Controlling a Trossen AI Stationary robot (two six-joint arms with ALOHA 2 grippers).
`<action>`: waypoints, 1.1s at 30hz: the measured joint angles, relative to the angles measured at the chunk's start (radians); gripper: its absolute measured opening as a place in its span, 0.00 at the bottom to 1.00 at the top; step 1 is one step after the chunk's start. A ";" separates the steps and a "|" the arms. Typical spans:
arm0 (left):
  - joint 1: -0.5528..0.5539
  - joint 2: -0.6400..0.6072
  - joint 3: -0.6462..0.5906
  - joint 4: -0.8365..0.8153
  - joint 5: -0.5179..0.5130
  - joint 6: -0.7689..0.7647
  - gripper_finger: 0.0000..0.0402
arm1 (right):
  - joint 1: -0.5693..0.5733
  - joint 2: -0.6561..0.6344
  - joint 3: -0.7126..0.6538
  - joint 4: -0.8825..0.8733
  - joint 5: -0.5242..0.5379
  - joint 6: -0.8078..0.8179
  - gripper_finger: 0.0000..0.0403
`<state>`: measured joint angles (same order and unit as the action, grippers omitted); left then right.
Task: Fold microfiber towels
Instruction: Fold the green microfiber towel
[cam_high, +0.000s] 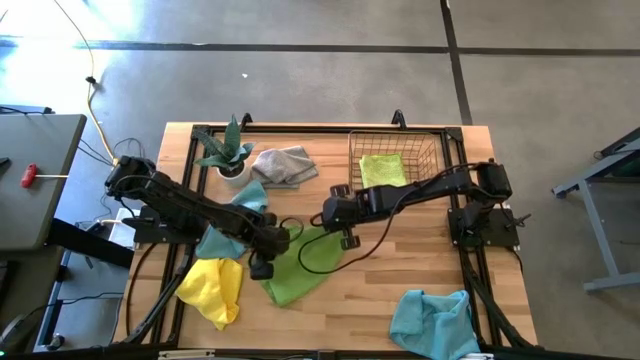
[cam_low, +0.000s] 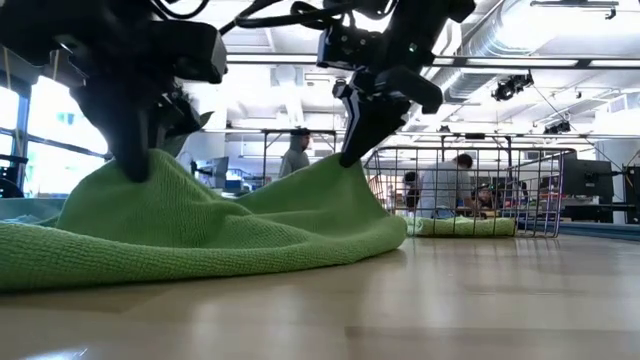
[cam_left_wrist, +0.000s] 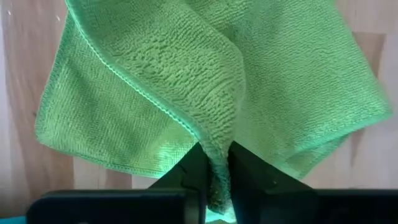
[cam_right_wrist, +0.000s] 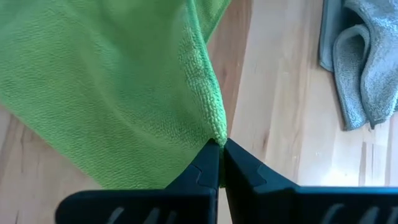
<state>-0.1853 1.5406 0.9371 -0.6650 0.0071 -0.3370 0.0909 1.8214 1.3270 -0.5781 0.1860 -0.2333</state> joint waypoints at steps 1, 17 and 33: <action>0.000 0.000 0.000 0.000 -0.003 0.000 0.14 | 0.002 0.000 0.000 0.000 0.000 -0.001 0.00; 0.031 -0.004 -0.053 -0.126 -0.246 -0.058 0.45 | 0.004 0.000 0.000 -0.047 -0.013 0.070 0.00; 0.081 -0.004 -0.054 0.478 -0.159 0.356 0.42 | 0.092 0.000 0.000 -0.038 -0.023 0.024 0.00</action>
<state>-0.1042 1.5368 0.8832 -0.1874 -0.1523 0.0186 0.1827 1.8214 1.3270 -0.6159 0.1633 -0.2092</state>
